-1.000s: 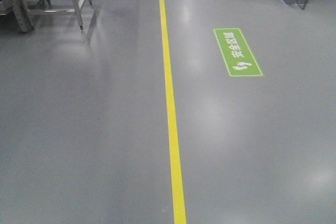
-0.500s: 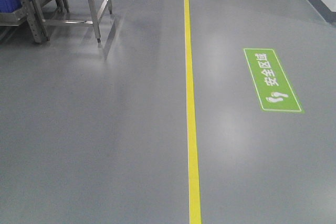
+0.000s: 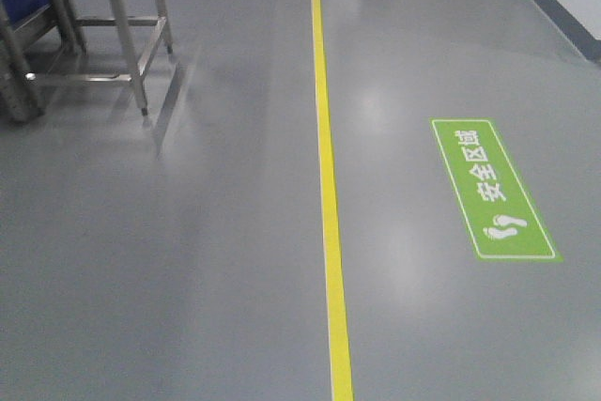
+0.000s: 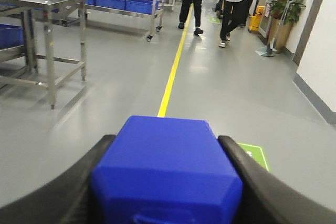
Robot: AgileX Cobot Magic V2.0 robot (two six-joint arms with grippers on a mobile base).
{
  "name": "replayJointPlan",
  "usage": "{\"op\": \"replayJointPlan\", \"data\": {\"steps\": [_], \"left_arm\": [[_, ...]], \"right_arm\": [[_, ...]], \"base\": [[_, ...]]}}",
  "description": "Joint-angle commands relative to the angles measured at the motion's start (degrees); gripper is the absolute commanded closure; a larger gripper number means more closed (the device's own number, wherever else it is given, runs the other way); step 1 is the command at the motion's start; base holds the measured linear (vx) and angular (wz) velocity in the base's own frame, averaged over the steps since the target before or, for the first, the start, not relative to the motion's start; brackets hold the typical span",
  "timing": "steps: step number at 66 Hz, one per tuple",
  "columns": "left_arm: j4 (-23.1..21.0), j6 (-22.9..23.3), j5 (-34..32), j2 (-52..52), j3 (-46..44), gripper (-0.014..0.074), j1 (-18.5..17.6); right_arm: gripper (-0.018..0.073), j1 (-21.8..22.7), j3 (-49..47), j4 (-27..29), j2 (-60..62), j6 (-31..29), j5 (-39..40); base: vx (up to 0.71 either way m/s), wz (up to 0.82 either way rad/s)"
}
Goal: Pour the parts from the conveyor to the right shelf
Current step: 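Drive away from the conveyor holding the block in the right gripper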
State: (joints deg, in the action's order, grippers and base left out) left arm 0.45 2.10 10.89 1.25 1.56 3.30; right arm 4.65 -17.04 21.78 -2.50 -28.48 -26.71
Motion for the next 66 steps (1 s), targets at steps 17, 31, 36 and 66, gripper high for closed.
{"op": "replayJointPlan", "data": {"steps": [17, 31, 36, 66], "left_arm": [[-0.45, 0.49, -4.07, 0.77, -1.10, 0.0602, -0.08], [-0.45, 0.49, -4.07, 0.77, -1.10, 0.0602, -0.08], [-0.45, 0.49, -4.07, 0.77, -1.10, 0.0602, -0.08], [-0.45, 0.49, -4.07, 0.77, -1.10, 0.0602, -0.08]], "right_arm": [[0.0564, 0.08, -1.45, 0.48, -0.73, -0.12, 4.50], [0.0564, 0.08, -1.45, 0.48, -0.73, -0.12, 4.37], [0.0564, 0.08, -1.45, 0.48, -0.73, -0.12, 4.30], [0.0564, 0.08, -1.45, 0.48, -0.73, -0.12, 4.30]], "base": [[0.73, -0.16], [0.75, -0.08], [0.76, -0.01], [0.80, 0.06]]}}
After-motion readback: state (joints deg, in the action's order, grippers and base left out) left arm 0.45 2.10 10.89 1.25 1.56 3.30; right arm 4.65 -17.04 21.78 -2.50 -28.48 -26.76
